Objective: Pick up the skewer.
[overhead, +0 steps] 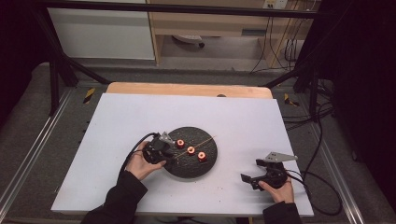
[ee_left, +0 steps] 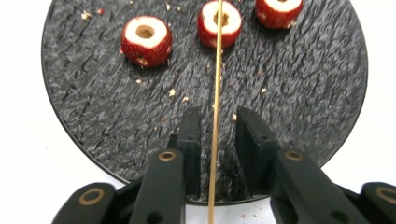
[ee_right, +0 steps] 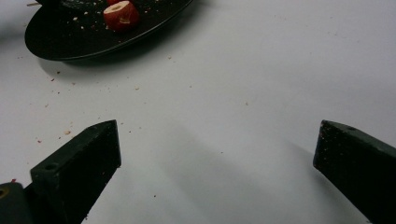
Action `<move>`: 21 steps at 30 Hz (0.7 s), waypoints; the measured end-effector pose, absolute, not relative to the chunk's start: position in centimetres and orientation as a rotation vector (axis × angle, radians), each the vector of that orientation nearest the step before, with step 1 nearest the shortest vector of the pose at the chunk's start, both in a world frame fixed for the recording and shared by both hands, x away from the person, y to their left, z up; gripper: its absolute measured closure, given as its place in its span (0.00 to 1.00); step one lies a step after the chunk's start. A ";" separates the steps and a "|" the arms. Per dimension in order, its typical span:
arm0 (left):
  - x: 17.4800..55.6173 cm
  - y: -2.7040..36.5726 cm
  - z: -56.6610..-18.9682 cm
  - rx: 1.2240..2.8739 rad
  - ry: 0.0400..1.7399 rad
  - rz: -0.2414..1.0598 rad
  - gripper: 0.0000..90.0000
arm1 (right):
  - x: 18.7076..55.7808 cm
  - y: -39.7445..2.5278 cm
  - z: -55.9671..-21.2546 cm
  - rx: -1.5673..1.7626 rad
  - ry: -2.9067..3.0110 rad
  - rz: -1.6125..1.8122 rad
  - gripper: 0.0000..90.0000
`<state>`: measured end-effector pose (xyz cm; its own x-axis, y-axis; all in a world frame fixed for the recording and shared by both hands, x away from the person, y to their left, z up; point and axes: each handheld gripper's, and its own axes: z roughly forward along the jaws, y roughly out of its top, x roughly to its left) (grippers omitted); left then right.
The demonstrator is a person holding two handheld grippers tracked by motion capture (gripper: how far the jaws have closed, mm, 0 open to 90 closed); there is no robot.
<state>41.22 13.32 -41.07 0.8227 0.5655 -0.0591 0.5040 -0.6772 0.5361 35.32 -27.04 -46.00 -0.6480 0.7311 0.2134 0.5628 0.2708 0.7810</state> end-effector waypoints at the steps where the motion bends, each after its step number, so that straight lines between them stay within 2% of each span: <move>1: 41.3 13.3 -41.1 2.467 0.784 0.147 0.82 | 35.3 -27.0 -46.0 1.212 2.347 1.318 0.01; 17: 41.5 12.0 -41.3 2.570 0.748 0.180 0.97 | 35.3 -27.0 -46.0 1.212 2.356 1.315 0.01; 21: 41.3 12.0 -41.2 2.566 0.750 0.204 0.97 | 35.3 -27.0 -46.0 1.212 2.354 1.317 0.01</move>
<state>41.34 12.02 -41.22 0.8405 0.5416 0.0138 0.4740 -0.7476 0.4652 35.33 -27.03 -46.01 -0.6500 0.7286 0.2159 0.5651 0.2735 0.7784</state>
